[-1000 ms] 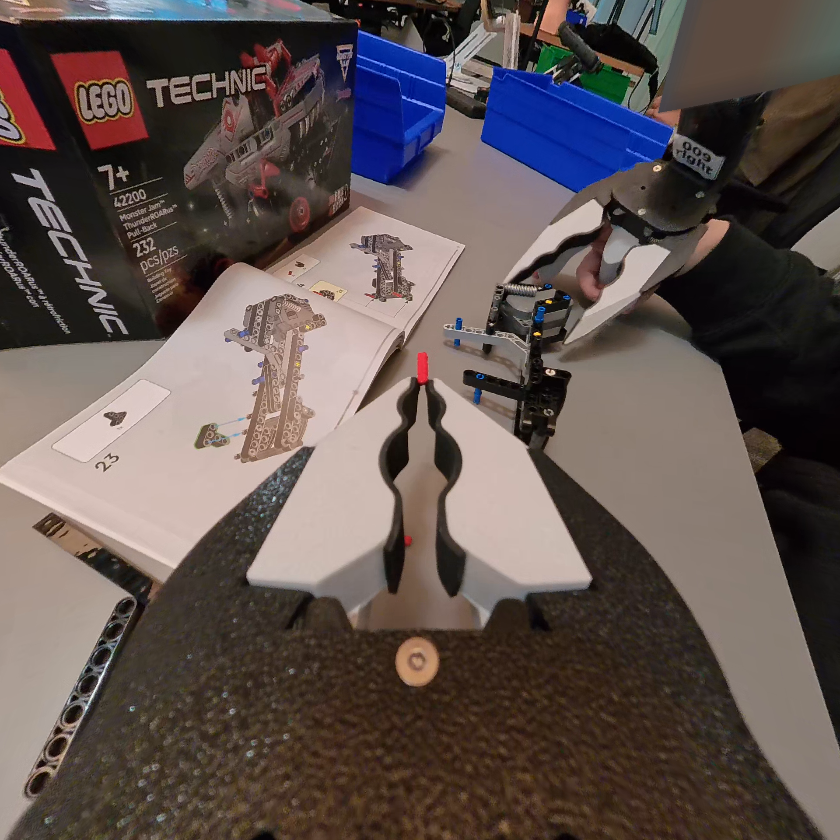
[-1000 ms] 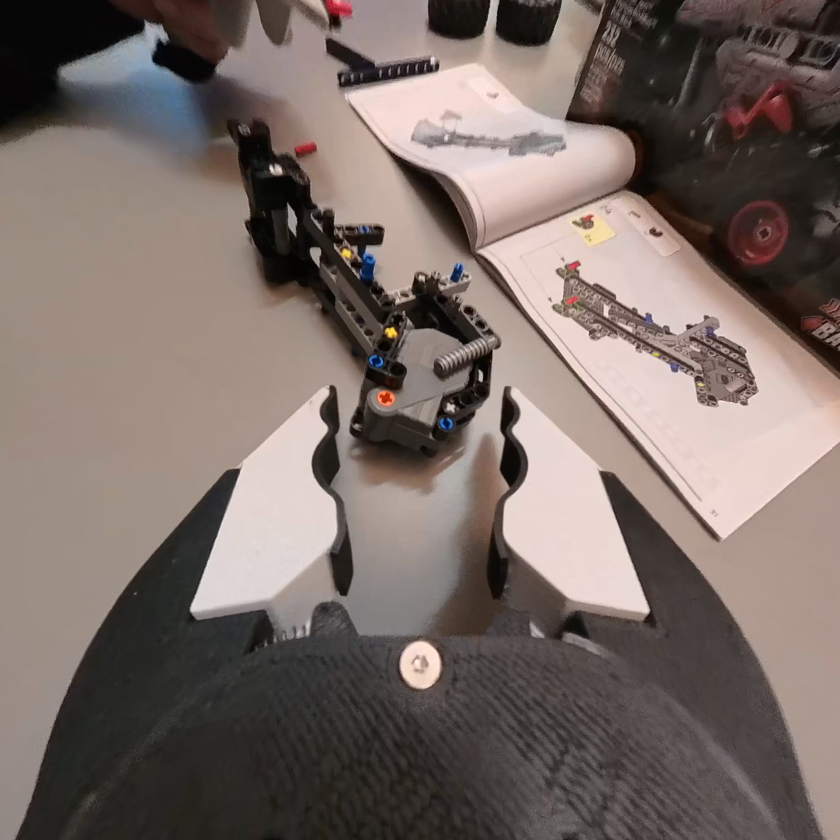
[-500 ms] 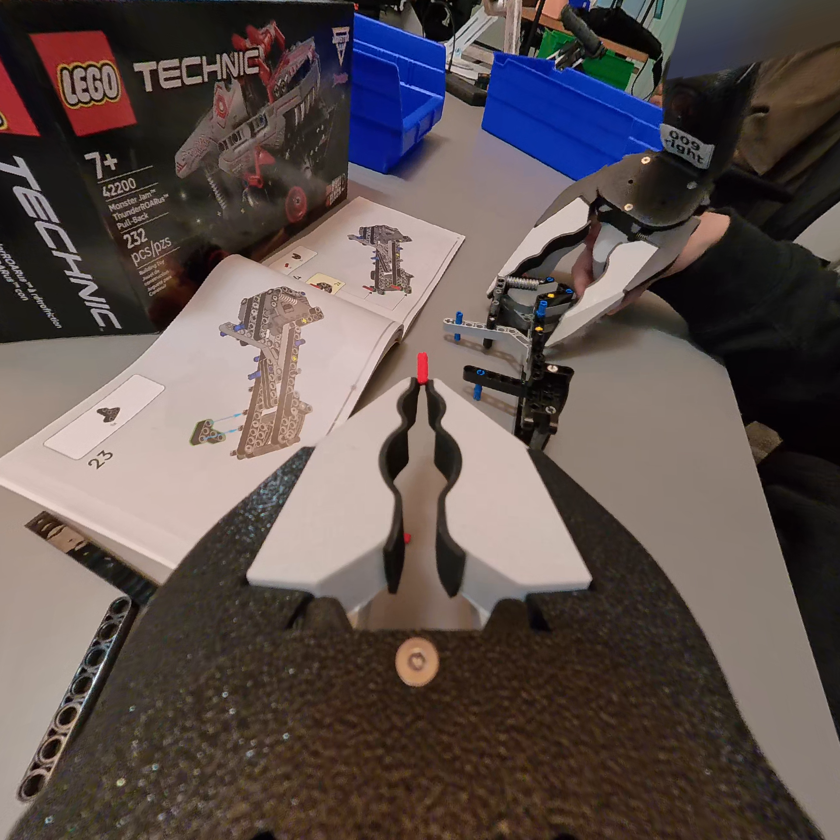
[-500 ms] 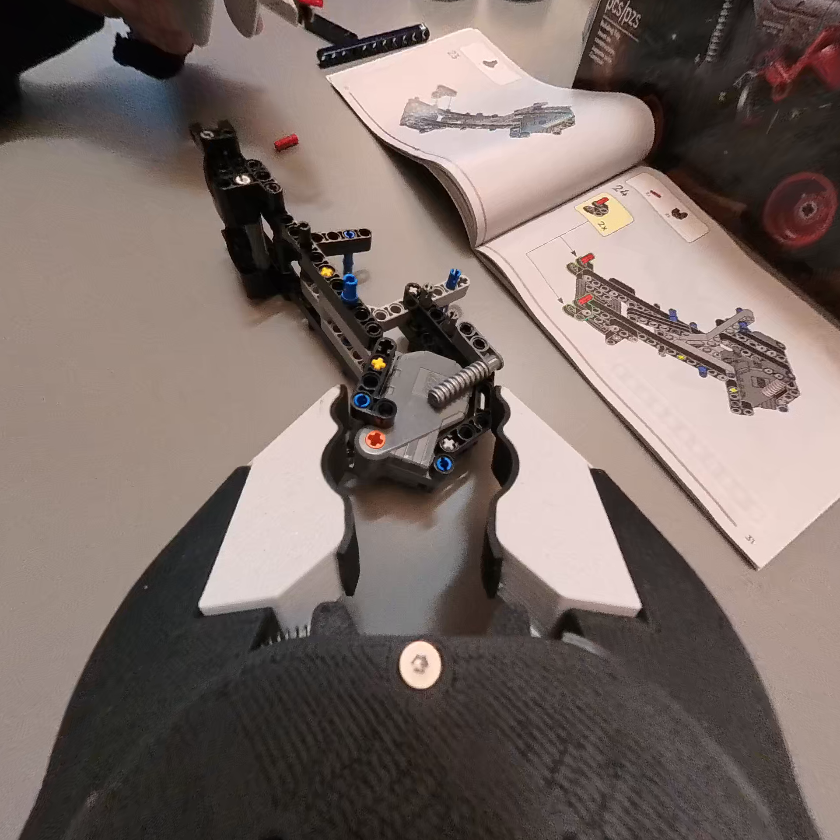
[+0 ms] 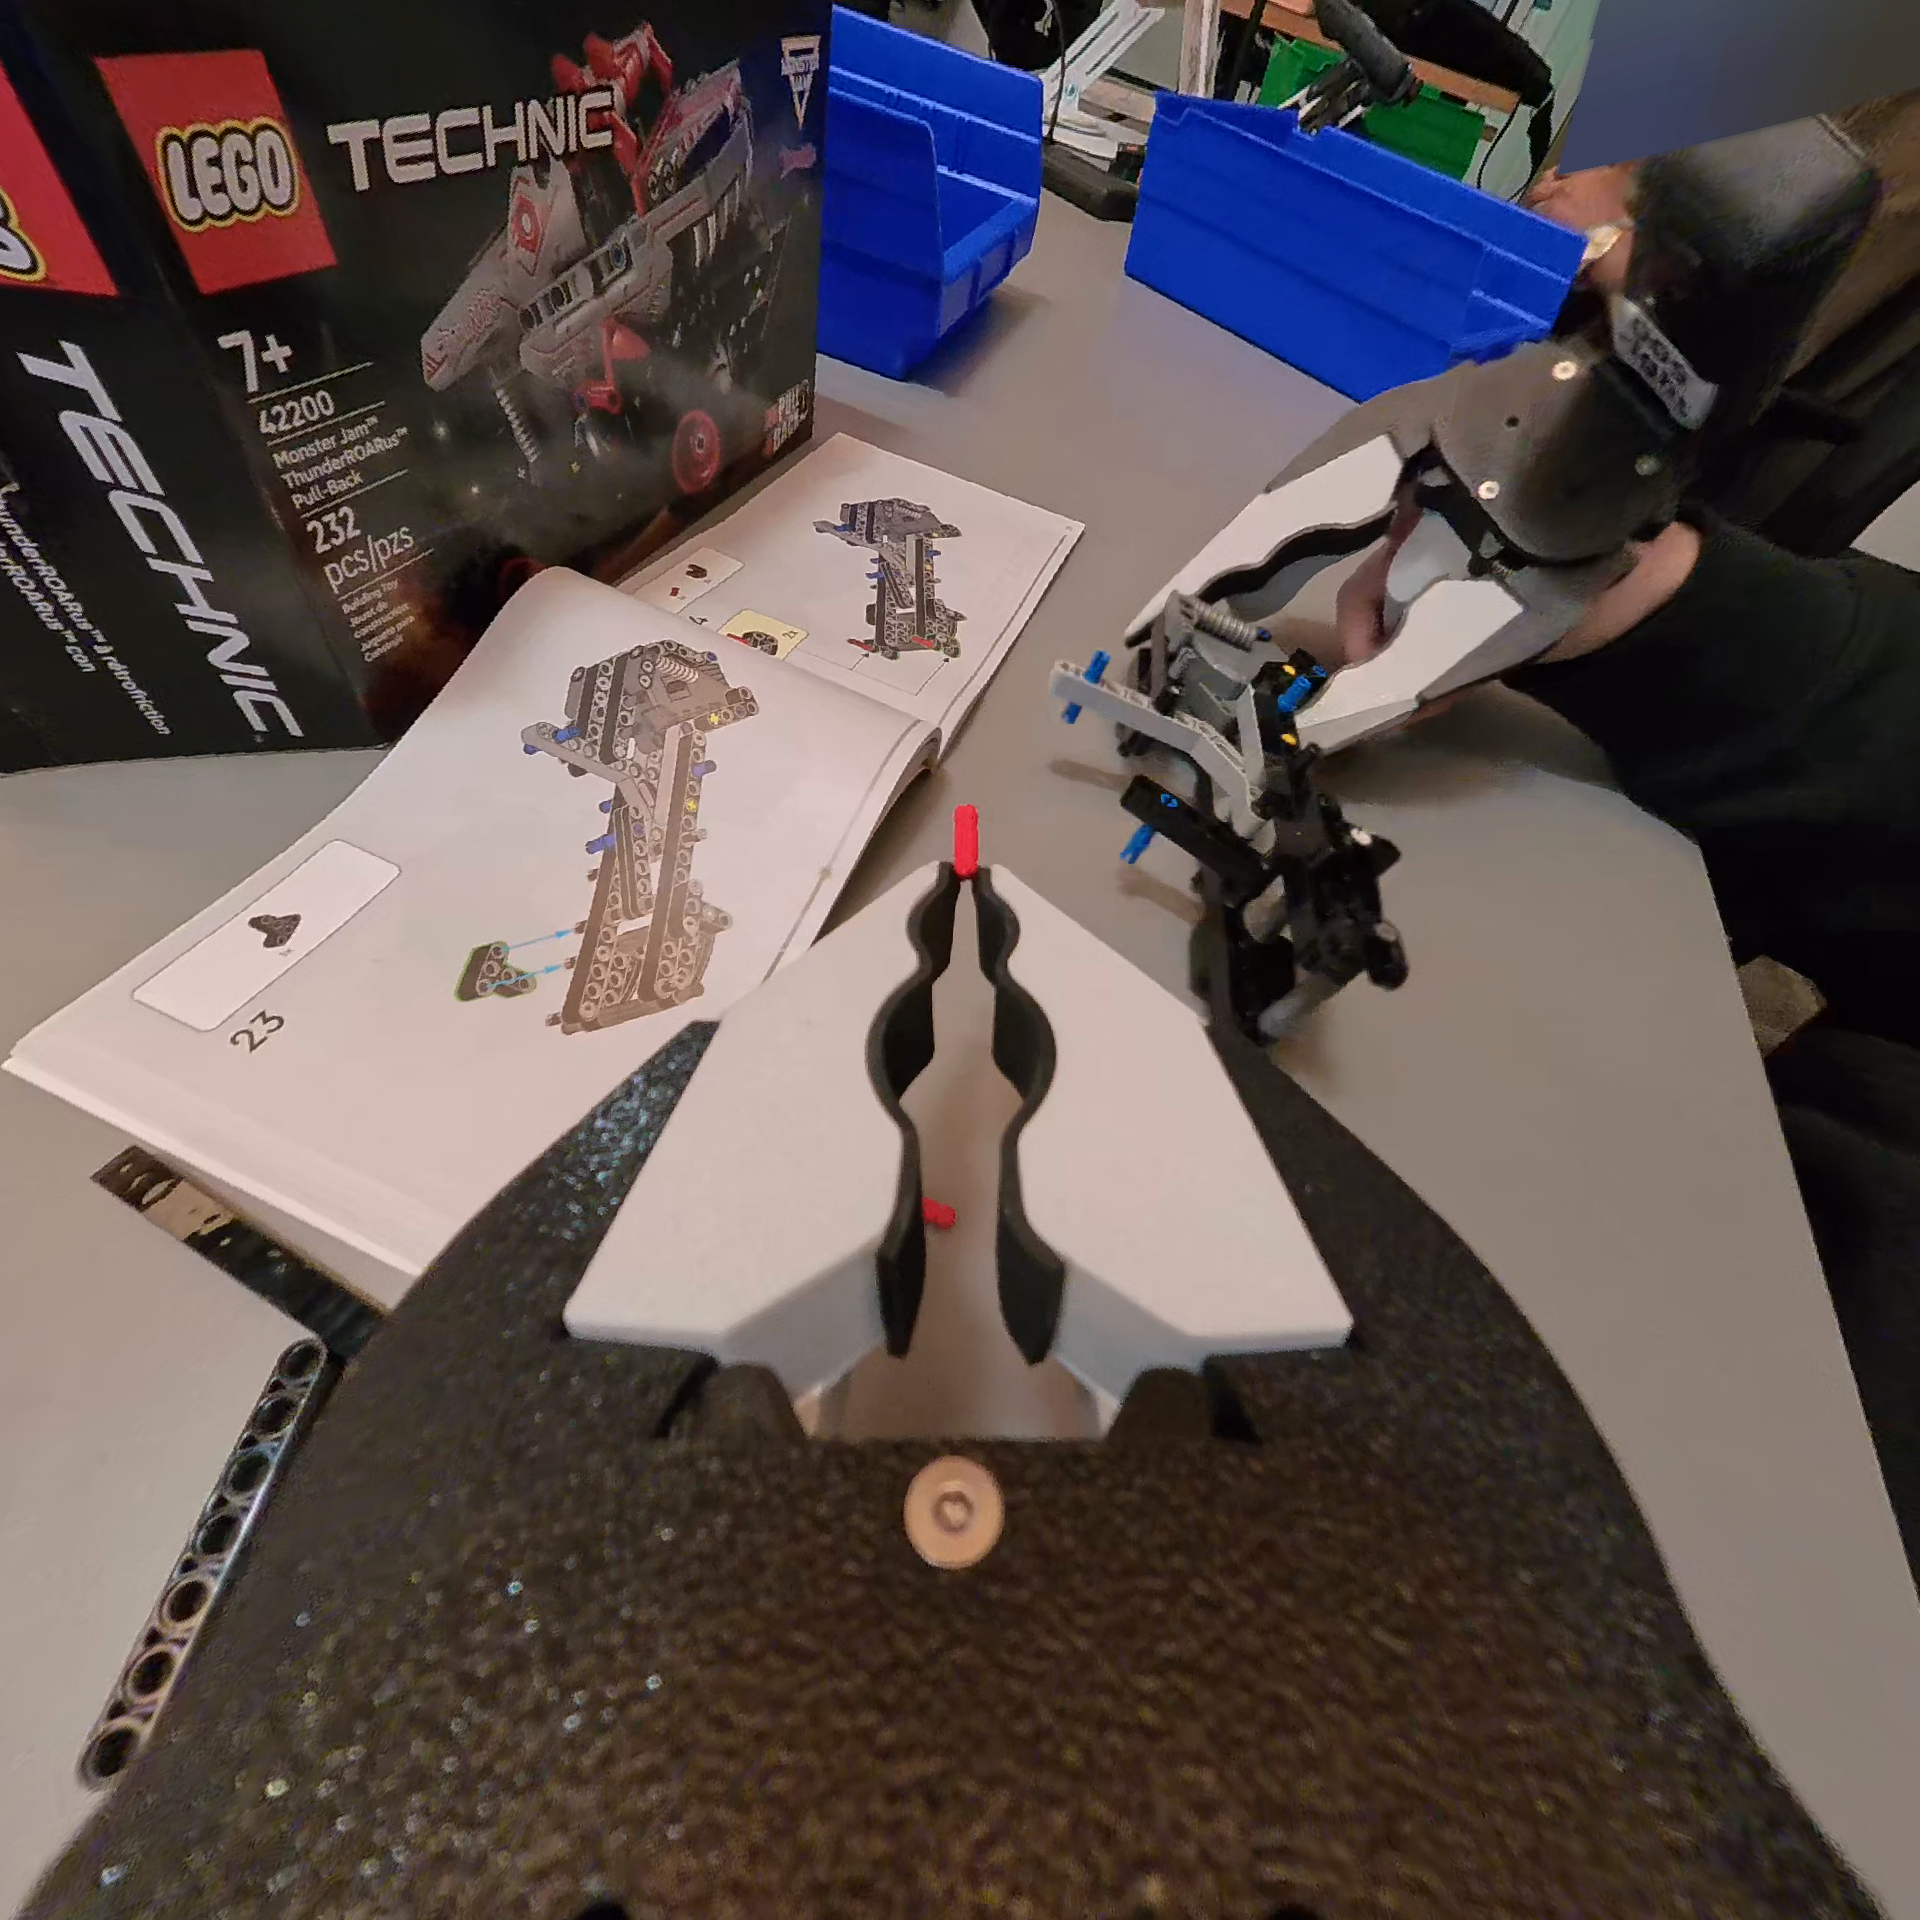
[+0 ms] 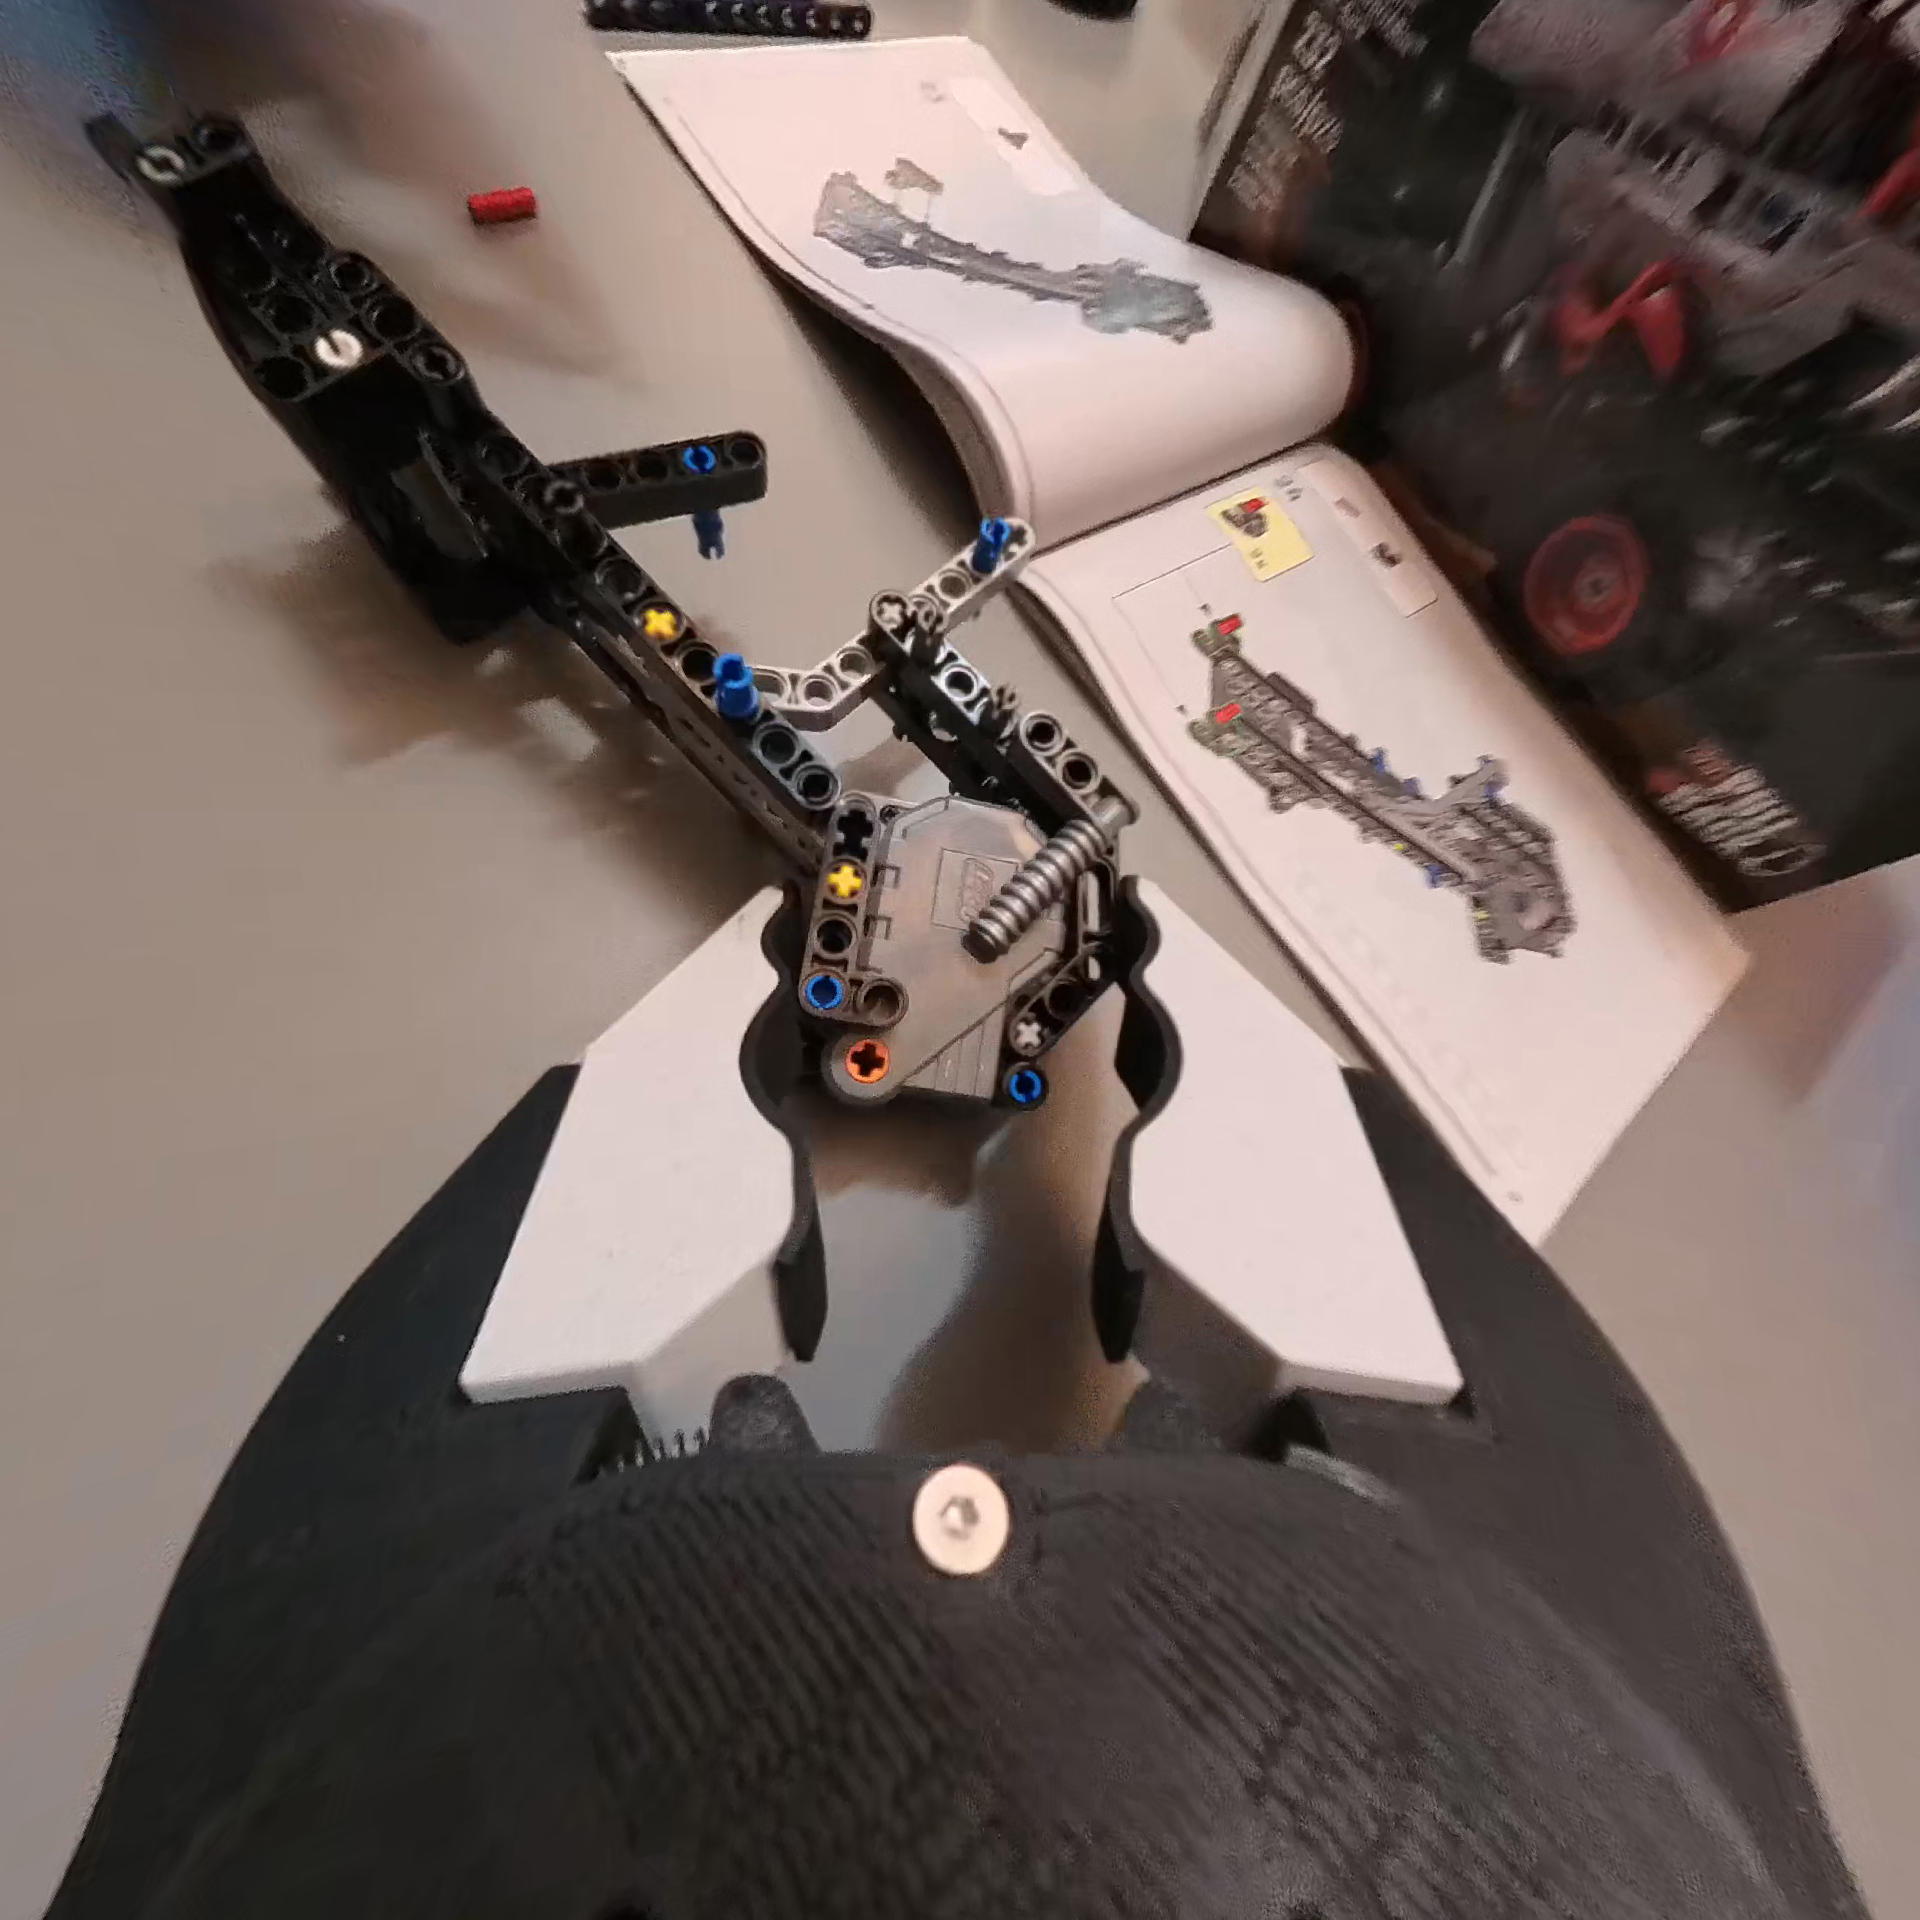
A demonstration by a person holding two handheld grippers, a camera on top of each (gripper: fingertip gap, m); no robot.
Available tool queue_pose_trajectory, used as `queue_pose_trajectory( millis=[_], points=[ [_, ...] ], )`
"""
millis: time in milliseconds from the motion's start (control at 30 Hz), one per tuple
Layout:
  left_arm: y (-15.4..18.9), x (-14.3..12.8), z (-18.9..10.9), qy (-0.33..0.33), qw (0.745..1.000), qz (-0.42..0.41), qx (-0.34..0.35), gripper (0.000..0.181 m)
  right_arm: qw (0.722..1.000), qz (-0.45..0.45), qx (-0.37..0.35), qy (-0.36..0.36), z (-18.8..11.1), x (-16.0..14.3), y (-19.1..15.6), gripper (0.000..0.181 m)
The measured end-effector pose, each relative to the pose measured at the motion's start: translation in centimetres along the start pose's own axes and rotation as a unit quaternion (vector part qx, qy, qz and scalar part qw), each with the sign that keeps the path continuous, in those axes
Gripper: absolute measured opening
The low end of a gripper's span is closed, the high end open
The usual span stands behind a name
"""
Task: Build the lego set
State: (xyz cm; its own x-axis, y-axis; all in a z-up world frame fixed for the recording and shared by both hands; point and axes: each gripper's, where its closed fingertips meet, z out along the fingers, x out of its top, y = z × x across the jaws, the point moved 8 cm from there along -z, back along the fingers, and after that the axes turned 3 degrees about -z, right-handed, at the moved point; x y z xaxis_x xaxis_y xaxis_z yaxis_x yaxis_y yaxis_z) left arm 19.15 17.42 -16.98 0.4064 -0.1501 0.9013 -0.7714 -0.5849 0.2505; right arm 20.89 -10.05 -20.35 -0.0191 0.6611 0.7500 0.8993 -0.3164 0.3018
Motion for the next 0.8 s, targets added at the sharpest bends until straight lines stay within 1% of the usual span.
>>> queue_pose_trajectory(
  millis=[167,300,433,533,667,800],
  points=[
    [0.2,0.2,-0.1,0.007,1.000,-0.001,-0.004,0.001,0.992,-0.074,-0.103,0.018,-0.6,0.2,-1.0,0.058],
    [0.2,0.2,-0.1,0.012,1.000,-0.003,-0.007,0.001,0.972,-0.128,-0.194,0.028,-0.9,0.4,-1.5,0.058],
    [0.3,0.3,-0.1,0.012,1.000,-0.003,-0.008,0.001,0.954,-0.155,-0.256,0.022,-1.4,0.5,-1.6,0.059],
    [0.4,0.2,0.1,0.010,1.000,0.000,-0.009,0.001,0.951,-0.148,-0.270,0.014,-1.4,0.2,-1.4,0.058],
    [0.5,0.2,0.1,0.007,1.000,0.003,-0.010,0.001,0.936,-0.162,-0.311,0.007,-1.7,0.2,-1.0,0.058],
    [0.6,0.2,0.2,0.006,1.000,0.004,-0.017,0.000,0.930,-0.163,-0.329,-0.002,-1.8,0.1,-0.6,0.058]
  ],
)
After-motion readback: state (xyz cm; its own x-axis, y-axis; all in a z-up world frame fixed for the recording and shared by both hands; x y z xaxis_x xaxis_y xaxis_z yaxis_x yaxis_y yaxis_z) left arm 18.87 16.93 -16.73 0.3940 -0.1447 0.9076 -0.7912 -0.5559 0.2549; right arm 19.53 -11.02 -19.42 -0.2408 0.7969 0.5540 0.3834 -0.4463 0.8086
